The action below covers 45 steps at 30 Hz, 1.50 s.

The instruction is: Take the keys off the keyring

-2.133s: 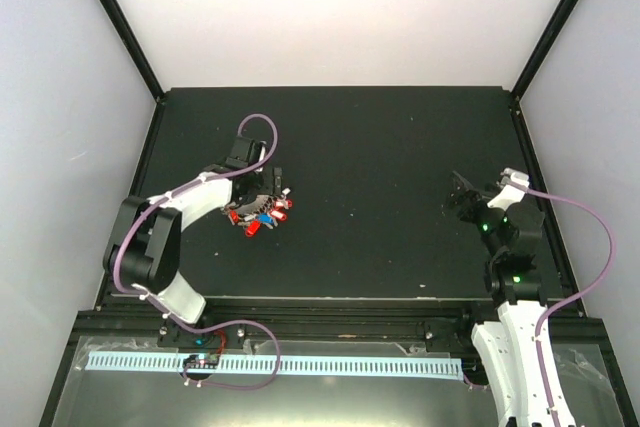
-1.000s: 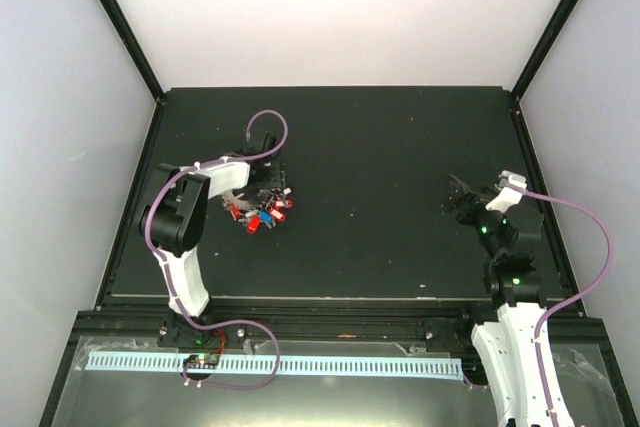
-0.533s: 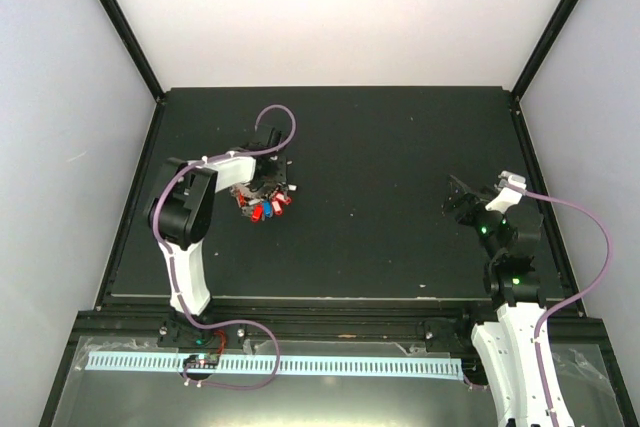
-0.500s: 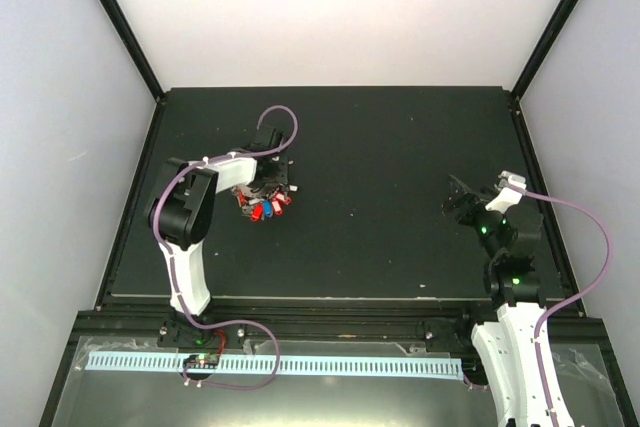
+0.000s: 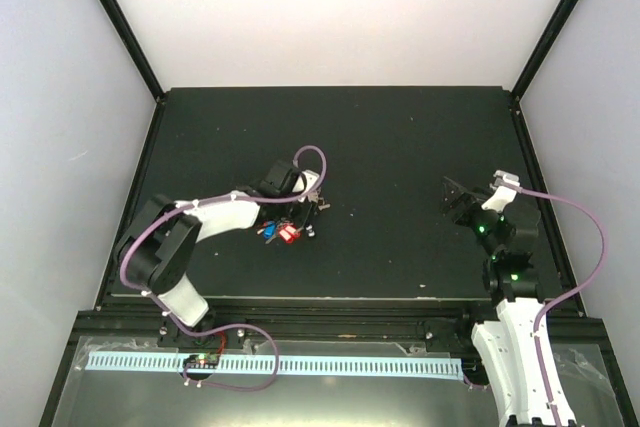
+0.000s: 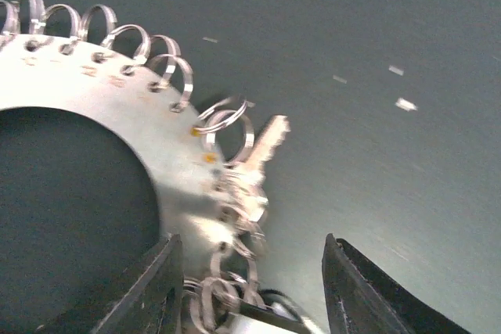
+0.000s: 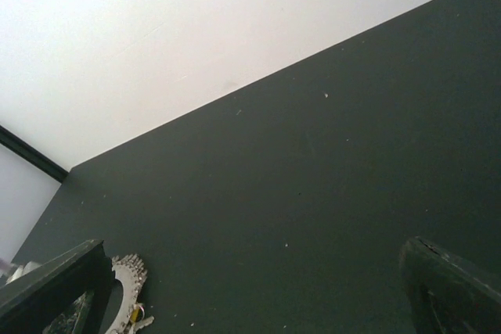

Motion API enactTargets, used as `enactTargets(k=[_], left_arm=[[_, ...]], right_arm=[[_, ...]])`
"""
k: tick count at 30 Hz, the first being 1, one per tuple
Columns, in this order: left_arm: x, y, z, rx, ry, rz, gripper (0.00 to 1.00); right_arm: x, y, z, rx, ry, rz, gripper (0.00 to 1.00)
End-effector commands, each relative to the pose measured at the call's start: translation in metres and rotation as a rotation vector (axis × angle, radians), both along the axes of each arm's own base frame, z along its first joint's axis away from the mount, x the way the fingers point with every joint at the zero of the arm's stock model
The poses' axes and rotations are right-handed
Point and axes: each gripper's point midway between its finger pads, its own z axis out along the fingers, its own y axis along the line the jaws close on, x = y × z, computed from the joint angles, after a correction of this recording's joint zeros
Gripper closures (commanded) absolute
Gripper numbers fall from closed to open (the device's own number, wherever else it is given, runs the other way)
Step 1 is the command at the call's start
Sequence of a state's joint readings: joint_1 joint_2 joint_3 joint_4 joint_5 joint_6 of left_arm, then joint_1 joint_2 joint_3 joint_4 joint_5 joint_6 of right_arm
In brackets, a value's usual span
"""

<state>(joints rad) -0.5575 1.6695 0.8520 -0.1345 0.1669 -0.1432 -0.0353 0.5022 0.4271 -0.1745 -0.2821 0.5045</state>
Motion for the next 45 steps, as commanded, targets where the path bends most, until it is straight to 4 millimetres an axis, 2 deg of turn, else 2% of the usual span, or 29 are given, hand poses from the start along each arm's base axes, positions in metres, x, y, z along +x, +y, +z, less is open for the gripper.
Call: enactTargets(k=[1,4,8,13,18,21,26,37,42,45], left_arm=[[-0.030,-0.024,0.023,-0.049,-0.059,-0.146,0.46],[-0.028,-0.009,0.025,0.051,-0.089,-0.061,0.36],[-0.010,0.018,0.033,0.191,-0.116,0.145,0.36],[-0.007,0.001,0.038,0.169,-0.137,0.156,0.47],[-0.007,-0.016,0.033,0.161,-0.115,0.144,0.49],[-0.003,-0.015,0.025,0.196,-0.099,0.165,0.49],[0.006,-0.002,0.017,0.316,-0.100,0.232,0.55],[0.002,-0.030,0.007,0.270,-0.084,0.148,0.52],[0.008,-0.015,-0.001,0.372,-0.089,0.197,0.68],[0.009,-0.016,-0.002,0.377,-0.087,0.194,0.72]], right_arm=[[0.003,0.008,-0.004,0.031,-0.002,0.041,0.00],[0.004,0.009,-0.006,0.039,0.006,0.050,0.00],[0.005,0.010,-0.008,0.051,0.009,0.055,0.00],[0.005,0.010,-0.009,0.048,0.012,0.055,0.00],[0.004,0.008,-0.012,0.039,0.019,0.044,0.00],[0.004,0.008,-0.013,0.039,0.021,0.045,0.00],[0.003,0.008,-0.012,0.037,0.020,0.042,0.00],[0.003,0.007,-0.016,0.032,0.028,0.033,0.00],[0.002,0.005,-0.014,0.024,0.024,0.026,0.00],[0.002,0.004,-0.014,0.020,0.023,0.020,0.00]])
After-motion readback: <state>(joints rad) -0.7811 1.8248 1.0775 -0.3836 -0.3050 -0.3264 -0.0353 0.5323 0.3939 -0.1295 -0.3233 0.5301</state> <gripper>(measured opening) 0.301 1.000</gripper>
